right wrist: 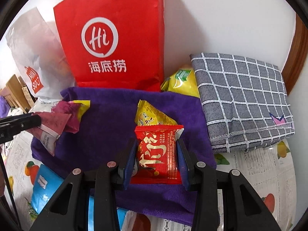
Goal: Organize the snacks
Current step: 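Carry the pink clipped bag with the left gripper while the right carries the red packet over the purple towel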
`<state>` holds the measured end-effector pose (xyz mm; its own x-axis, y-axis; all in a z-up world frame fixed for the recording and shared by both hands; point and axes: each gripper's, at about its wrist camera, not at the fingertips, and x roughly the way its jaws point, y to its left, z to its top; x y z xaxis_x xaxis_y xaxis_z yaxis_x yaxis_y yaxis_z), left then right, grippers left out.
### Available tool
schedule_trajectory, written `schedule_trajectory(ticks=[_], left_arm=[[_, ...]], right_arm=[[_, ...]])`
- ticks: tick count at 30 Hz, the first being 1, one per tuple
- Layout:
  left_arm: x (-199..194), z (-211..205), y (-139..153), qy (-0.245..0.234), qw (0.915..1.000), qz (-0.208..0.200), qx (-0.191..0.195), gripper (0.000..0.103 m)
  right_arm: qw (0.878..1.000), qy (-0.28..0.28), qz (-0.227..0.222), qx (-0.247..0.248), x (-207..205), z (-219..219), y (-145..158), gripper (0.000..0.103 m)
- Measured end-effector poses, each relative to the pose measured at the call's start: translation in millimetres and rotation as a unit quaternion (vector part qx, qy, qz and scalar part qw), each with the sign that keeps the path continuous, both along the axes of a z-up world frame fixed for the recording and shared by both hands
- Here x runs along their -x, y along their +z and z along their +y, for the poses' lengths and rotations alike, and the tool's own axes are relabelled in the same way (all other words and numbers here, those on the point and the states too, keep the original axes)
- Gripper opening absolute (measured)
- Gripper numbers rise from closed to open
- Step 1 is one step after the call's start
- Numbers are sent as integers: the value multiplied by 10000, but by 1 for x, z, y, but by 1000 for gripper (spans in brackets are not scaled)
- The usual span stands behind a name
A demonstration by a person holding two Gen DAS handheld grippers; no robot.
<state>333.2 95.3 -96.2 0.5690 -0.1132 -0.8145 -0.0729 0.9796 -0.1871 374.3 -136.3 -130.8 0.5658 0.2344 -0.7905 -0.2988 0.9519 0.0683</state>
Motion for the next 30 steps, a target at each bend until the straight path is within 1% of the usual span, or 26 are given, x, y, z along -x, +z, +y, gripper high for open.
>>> schedule_trajectory(ticks=[3, 7, 15, 20, 25, 28, 30], left_arm=[[-2, -7, -5, -143, 9999, 44, 8, 42], [-2, -14, -13, -256, 9996, 150, -19, 42], [-6, -11, -24, -68, 9990, 425, -92, 42], [-5, -10, -25, -77, 9987, 487, -144, 42], [-1, -6, -27, -67, 9984, 557, -113, 43], [-1, -4, -27, -61, 9979, 633, -96, 48], [1, -3, -26, -42, 9979, 633, -101, 54]], right_arm=[[9999, 23, 123, -72, -3, 2, -7, 41], [9998, 49, 199, -23, -4, 4, -15, 41], [9996, 18, 263, -26, -6, 1, -20, 41], [9995, 13, 329, -9, -7, 0, -23, 41], [9993, -1, 362, 17, -8, 0, -26, 41], [9992, 0, 401, -2, -9, 0, -27, 41], [9991, 4, 414, 5, -9, 1, -27, 41]])
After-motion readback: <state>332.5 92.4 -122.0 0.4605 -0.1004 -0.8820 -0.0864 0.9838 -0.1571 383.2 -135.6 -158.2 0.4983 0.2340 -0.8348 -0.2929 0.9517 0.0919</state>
